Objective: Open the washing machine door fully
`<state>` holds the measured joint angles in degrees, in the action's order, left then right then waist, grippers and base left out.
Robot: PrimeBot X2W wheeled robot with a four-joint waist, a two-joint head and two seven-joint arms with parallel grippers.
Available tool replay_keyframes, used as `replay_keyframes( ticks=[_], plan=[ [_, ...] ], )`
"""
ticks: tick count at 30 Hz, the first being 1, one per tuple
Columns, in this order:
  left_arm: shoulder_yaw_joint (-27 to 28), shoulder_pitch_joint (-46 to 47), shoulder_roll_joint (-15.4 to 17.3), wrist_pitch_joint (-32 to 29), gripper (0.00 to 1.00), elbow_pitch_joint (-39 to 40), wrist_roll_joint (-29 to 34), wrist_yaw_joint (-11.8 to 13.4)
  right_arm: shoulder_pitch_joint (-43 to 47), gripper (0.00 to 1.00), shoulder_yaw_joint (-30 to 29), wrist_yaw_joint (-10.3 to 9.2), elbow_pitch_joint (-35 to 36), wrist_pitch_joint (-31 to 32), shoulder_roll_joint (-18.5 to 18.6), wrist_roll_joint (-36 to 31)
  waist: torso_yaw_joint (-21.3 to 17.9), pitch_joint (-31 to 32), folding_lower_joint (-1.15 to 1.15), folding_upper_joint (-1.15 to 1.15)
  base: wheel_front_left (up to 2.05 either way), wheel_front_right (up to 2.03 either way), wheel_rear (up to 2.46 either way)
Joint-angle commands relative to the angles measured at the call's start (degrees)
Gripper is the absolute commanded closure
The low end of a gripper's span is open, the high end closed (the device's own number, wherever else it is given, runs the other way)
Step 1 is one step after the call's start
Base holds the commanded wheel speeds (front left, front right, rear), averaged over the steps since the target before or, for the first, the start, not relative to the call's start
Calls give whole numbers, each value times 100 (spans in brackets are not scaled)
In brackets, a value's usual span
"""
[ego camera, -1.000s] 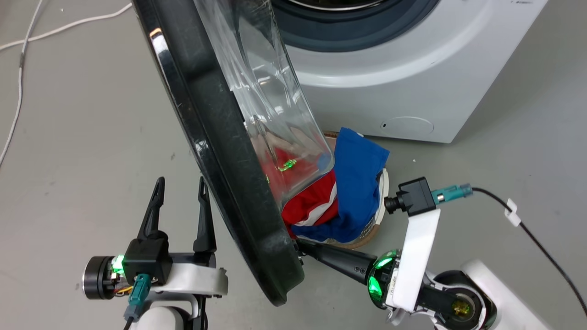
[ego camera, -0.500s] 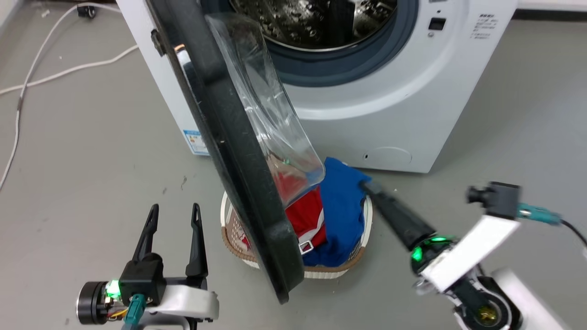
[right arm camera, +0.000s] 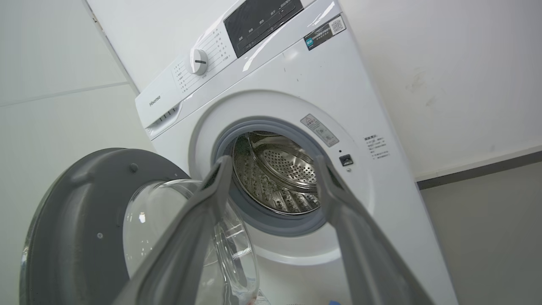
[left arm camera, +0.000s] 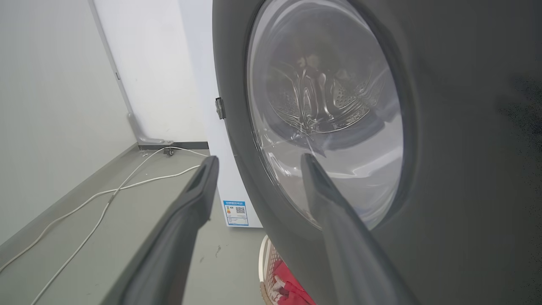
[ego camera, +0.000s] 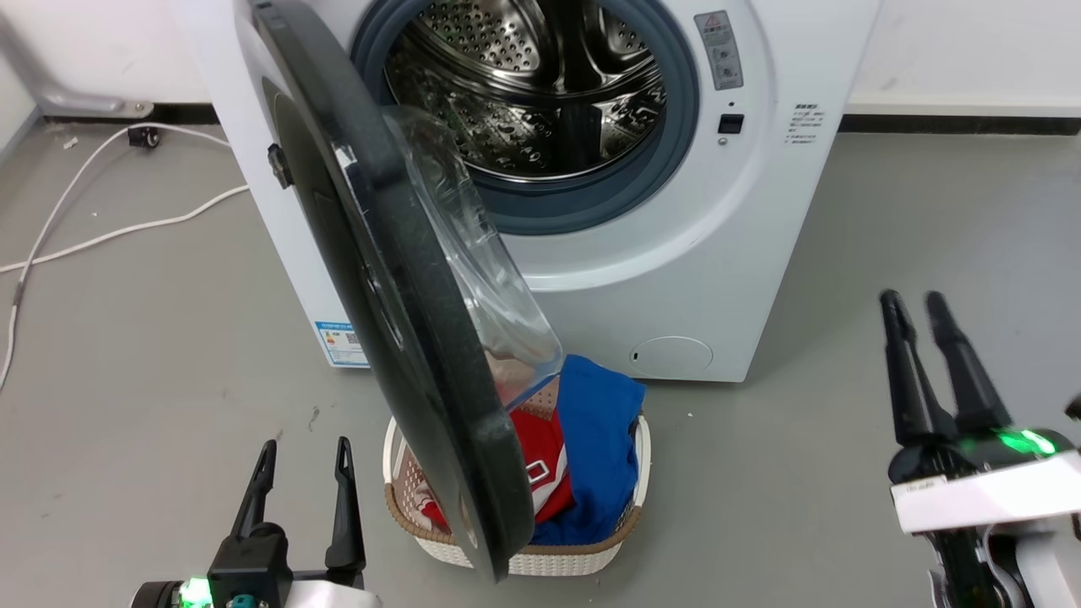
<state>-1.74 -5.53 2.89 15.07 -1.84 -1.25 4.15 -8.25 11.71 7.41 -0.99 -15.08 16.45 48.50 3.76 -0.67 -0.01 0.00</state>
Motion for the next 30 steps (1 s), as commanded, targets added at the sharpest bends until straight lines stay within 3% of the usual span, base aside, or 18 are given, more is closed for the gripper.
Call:
replay_keyframes(
  ticks=[1, 5, 10, 17, 30],
  plan=[
    [12, -51, 1, 16, 0, 26, 30, -20, 249, 0, -328, 15, 135, -9, -195, -570, -38, 57, 1, 0, 0, 0, 0],
    [37, -89, 0, 16, 0, 44, 38, -33, 622, 0, -902, 15, 416, -9, -534, -1846, -60, 94, 1, 0, 0, 0, 0],
    [51, -119, 0, 16, 0, 52, 55, -45, 1027, 0, -1373, 14, 639, -10, -918, -2867, -64, 123, 1, 0, 0, 0, 0],
    [56, -135, 0, 16, 0, 64, 59, -61, 1543, 0, -1712, 14, 700, -11, -1231, -3537, -44, 133, 1, 0, 0, 0, 0],
    [-17, -142, 0, 16, 0, 31, 10, -49, 1996, 0, -1621, 8, 403, -11, -1345, -4275, -8, 116, 1, 0, 0, 0, 0]
  ],
)
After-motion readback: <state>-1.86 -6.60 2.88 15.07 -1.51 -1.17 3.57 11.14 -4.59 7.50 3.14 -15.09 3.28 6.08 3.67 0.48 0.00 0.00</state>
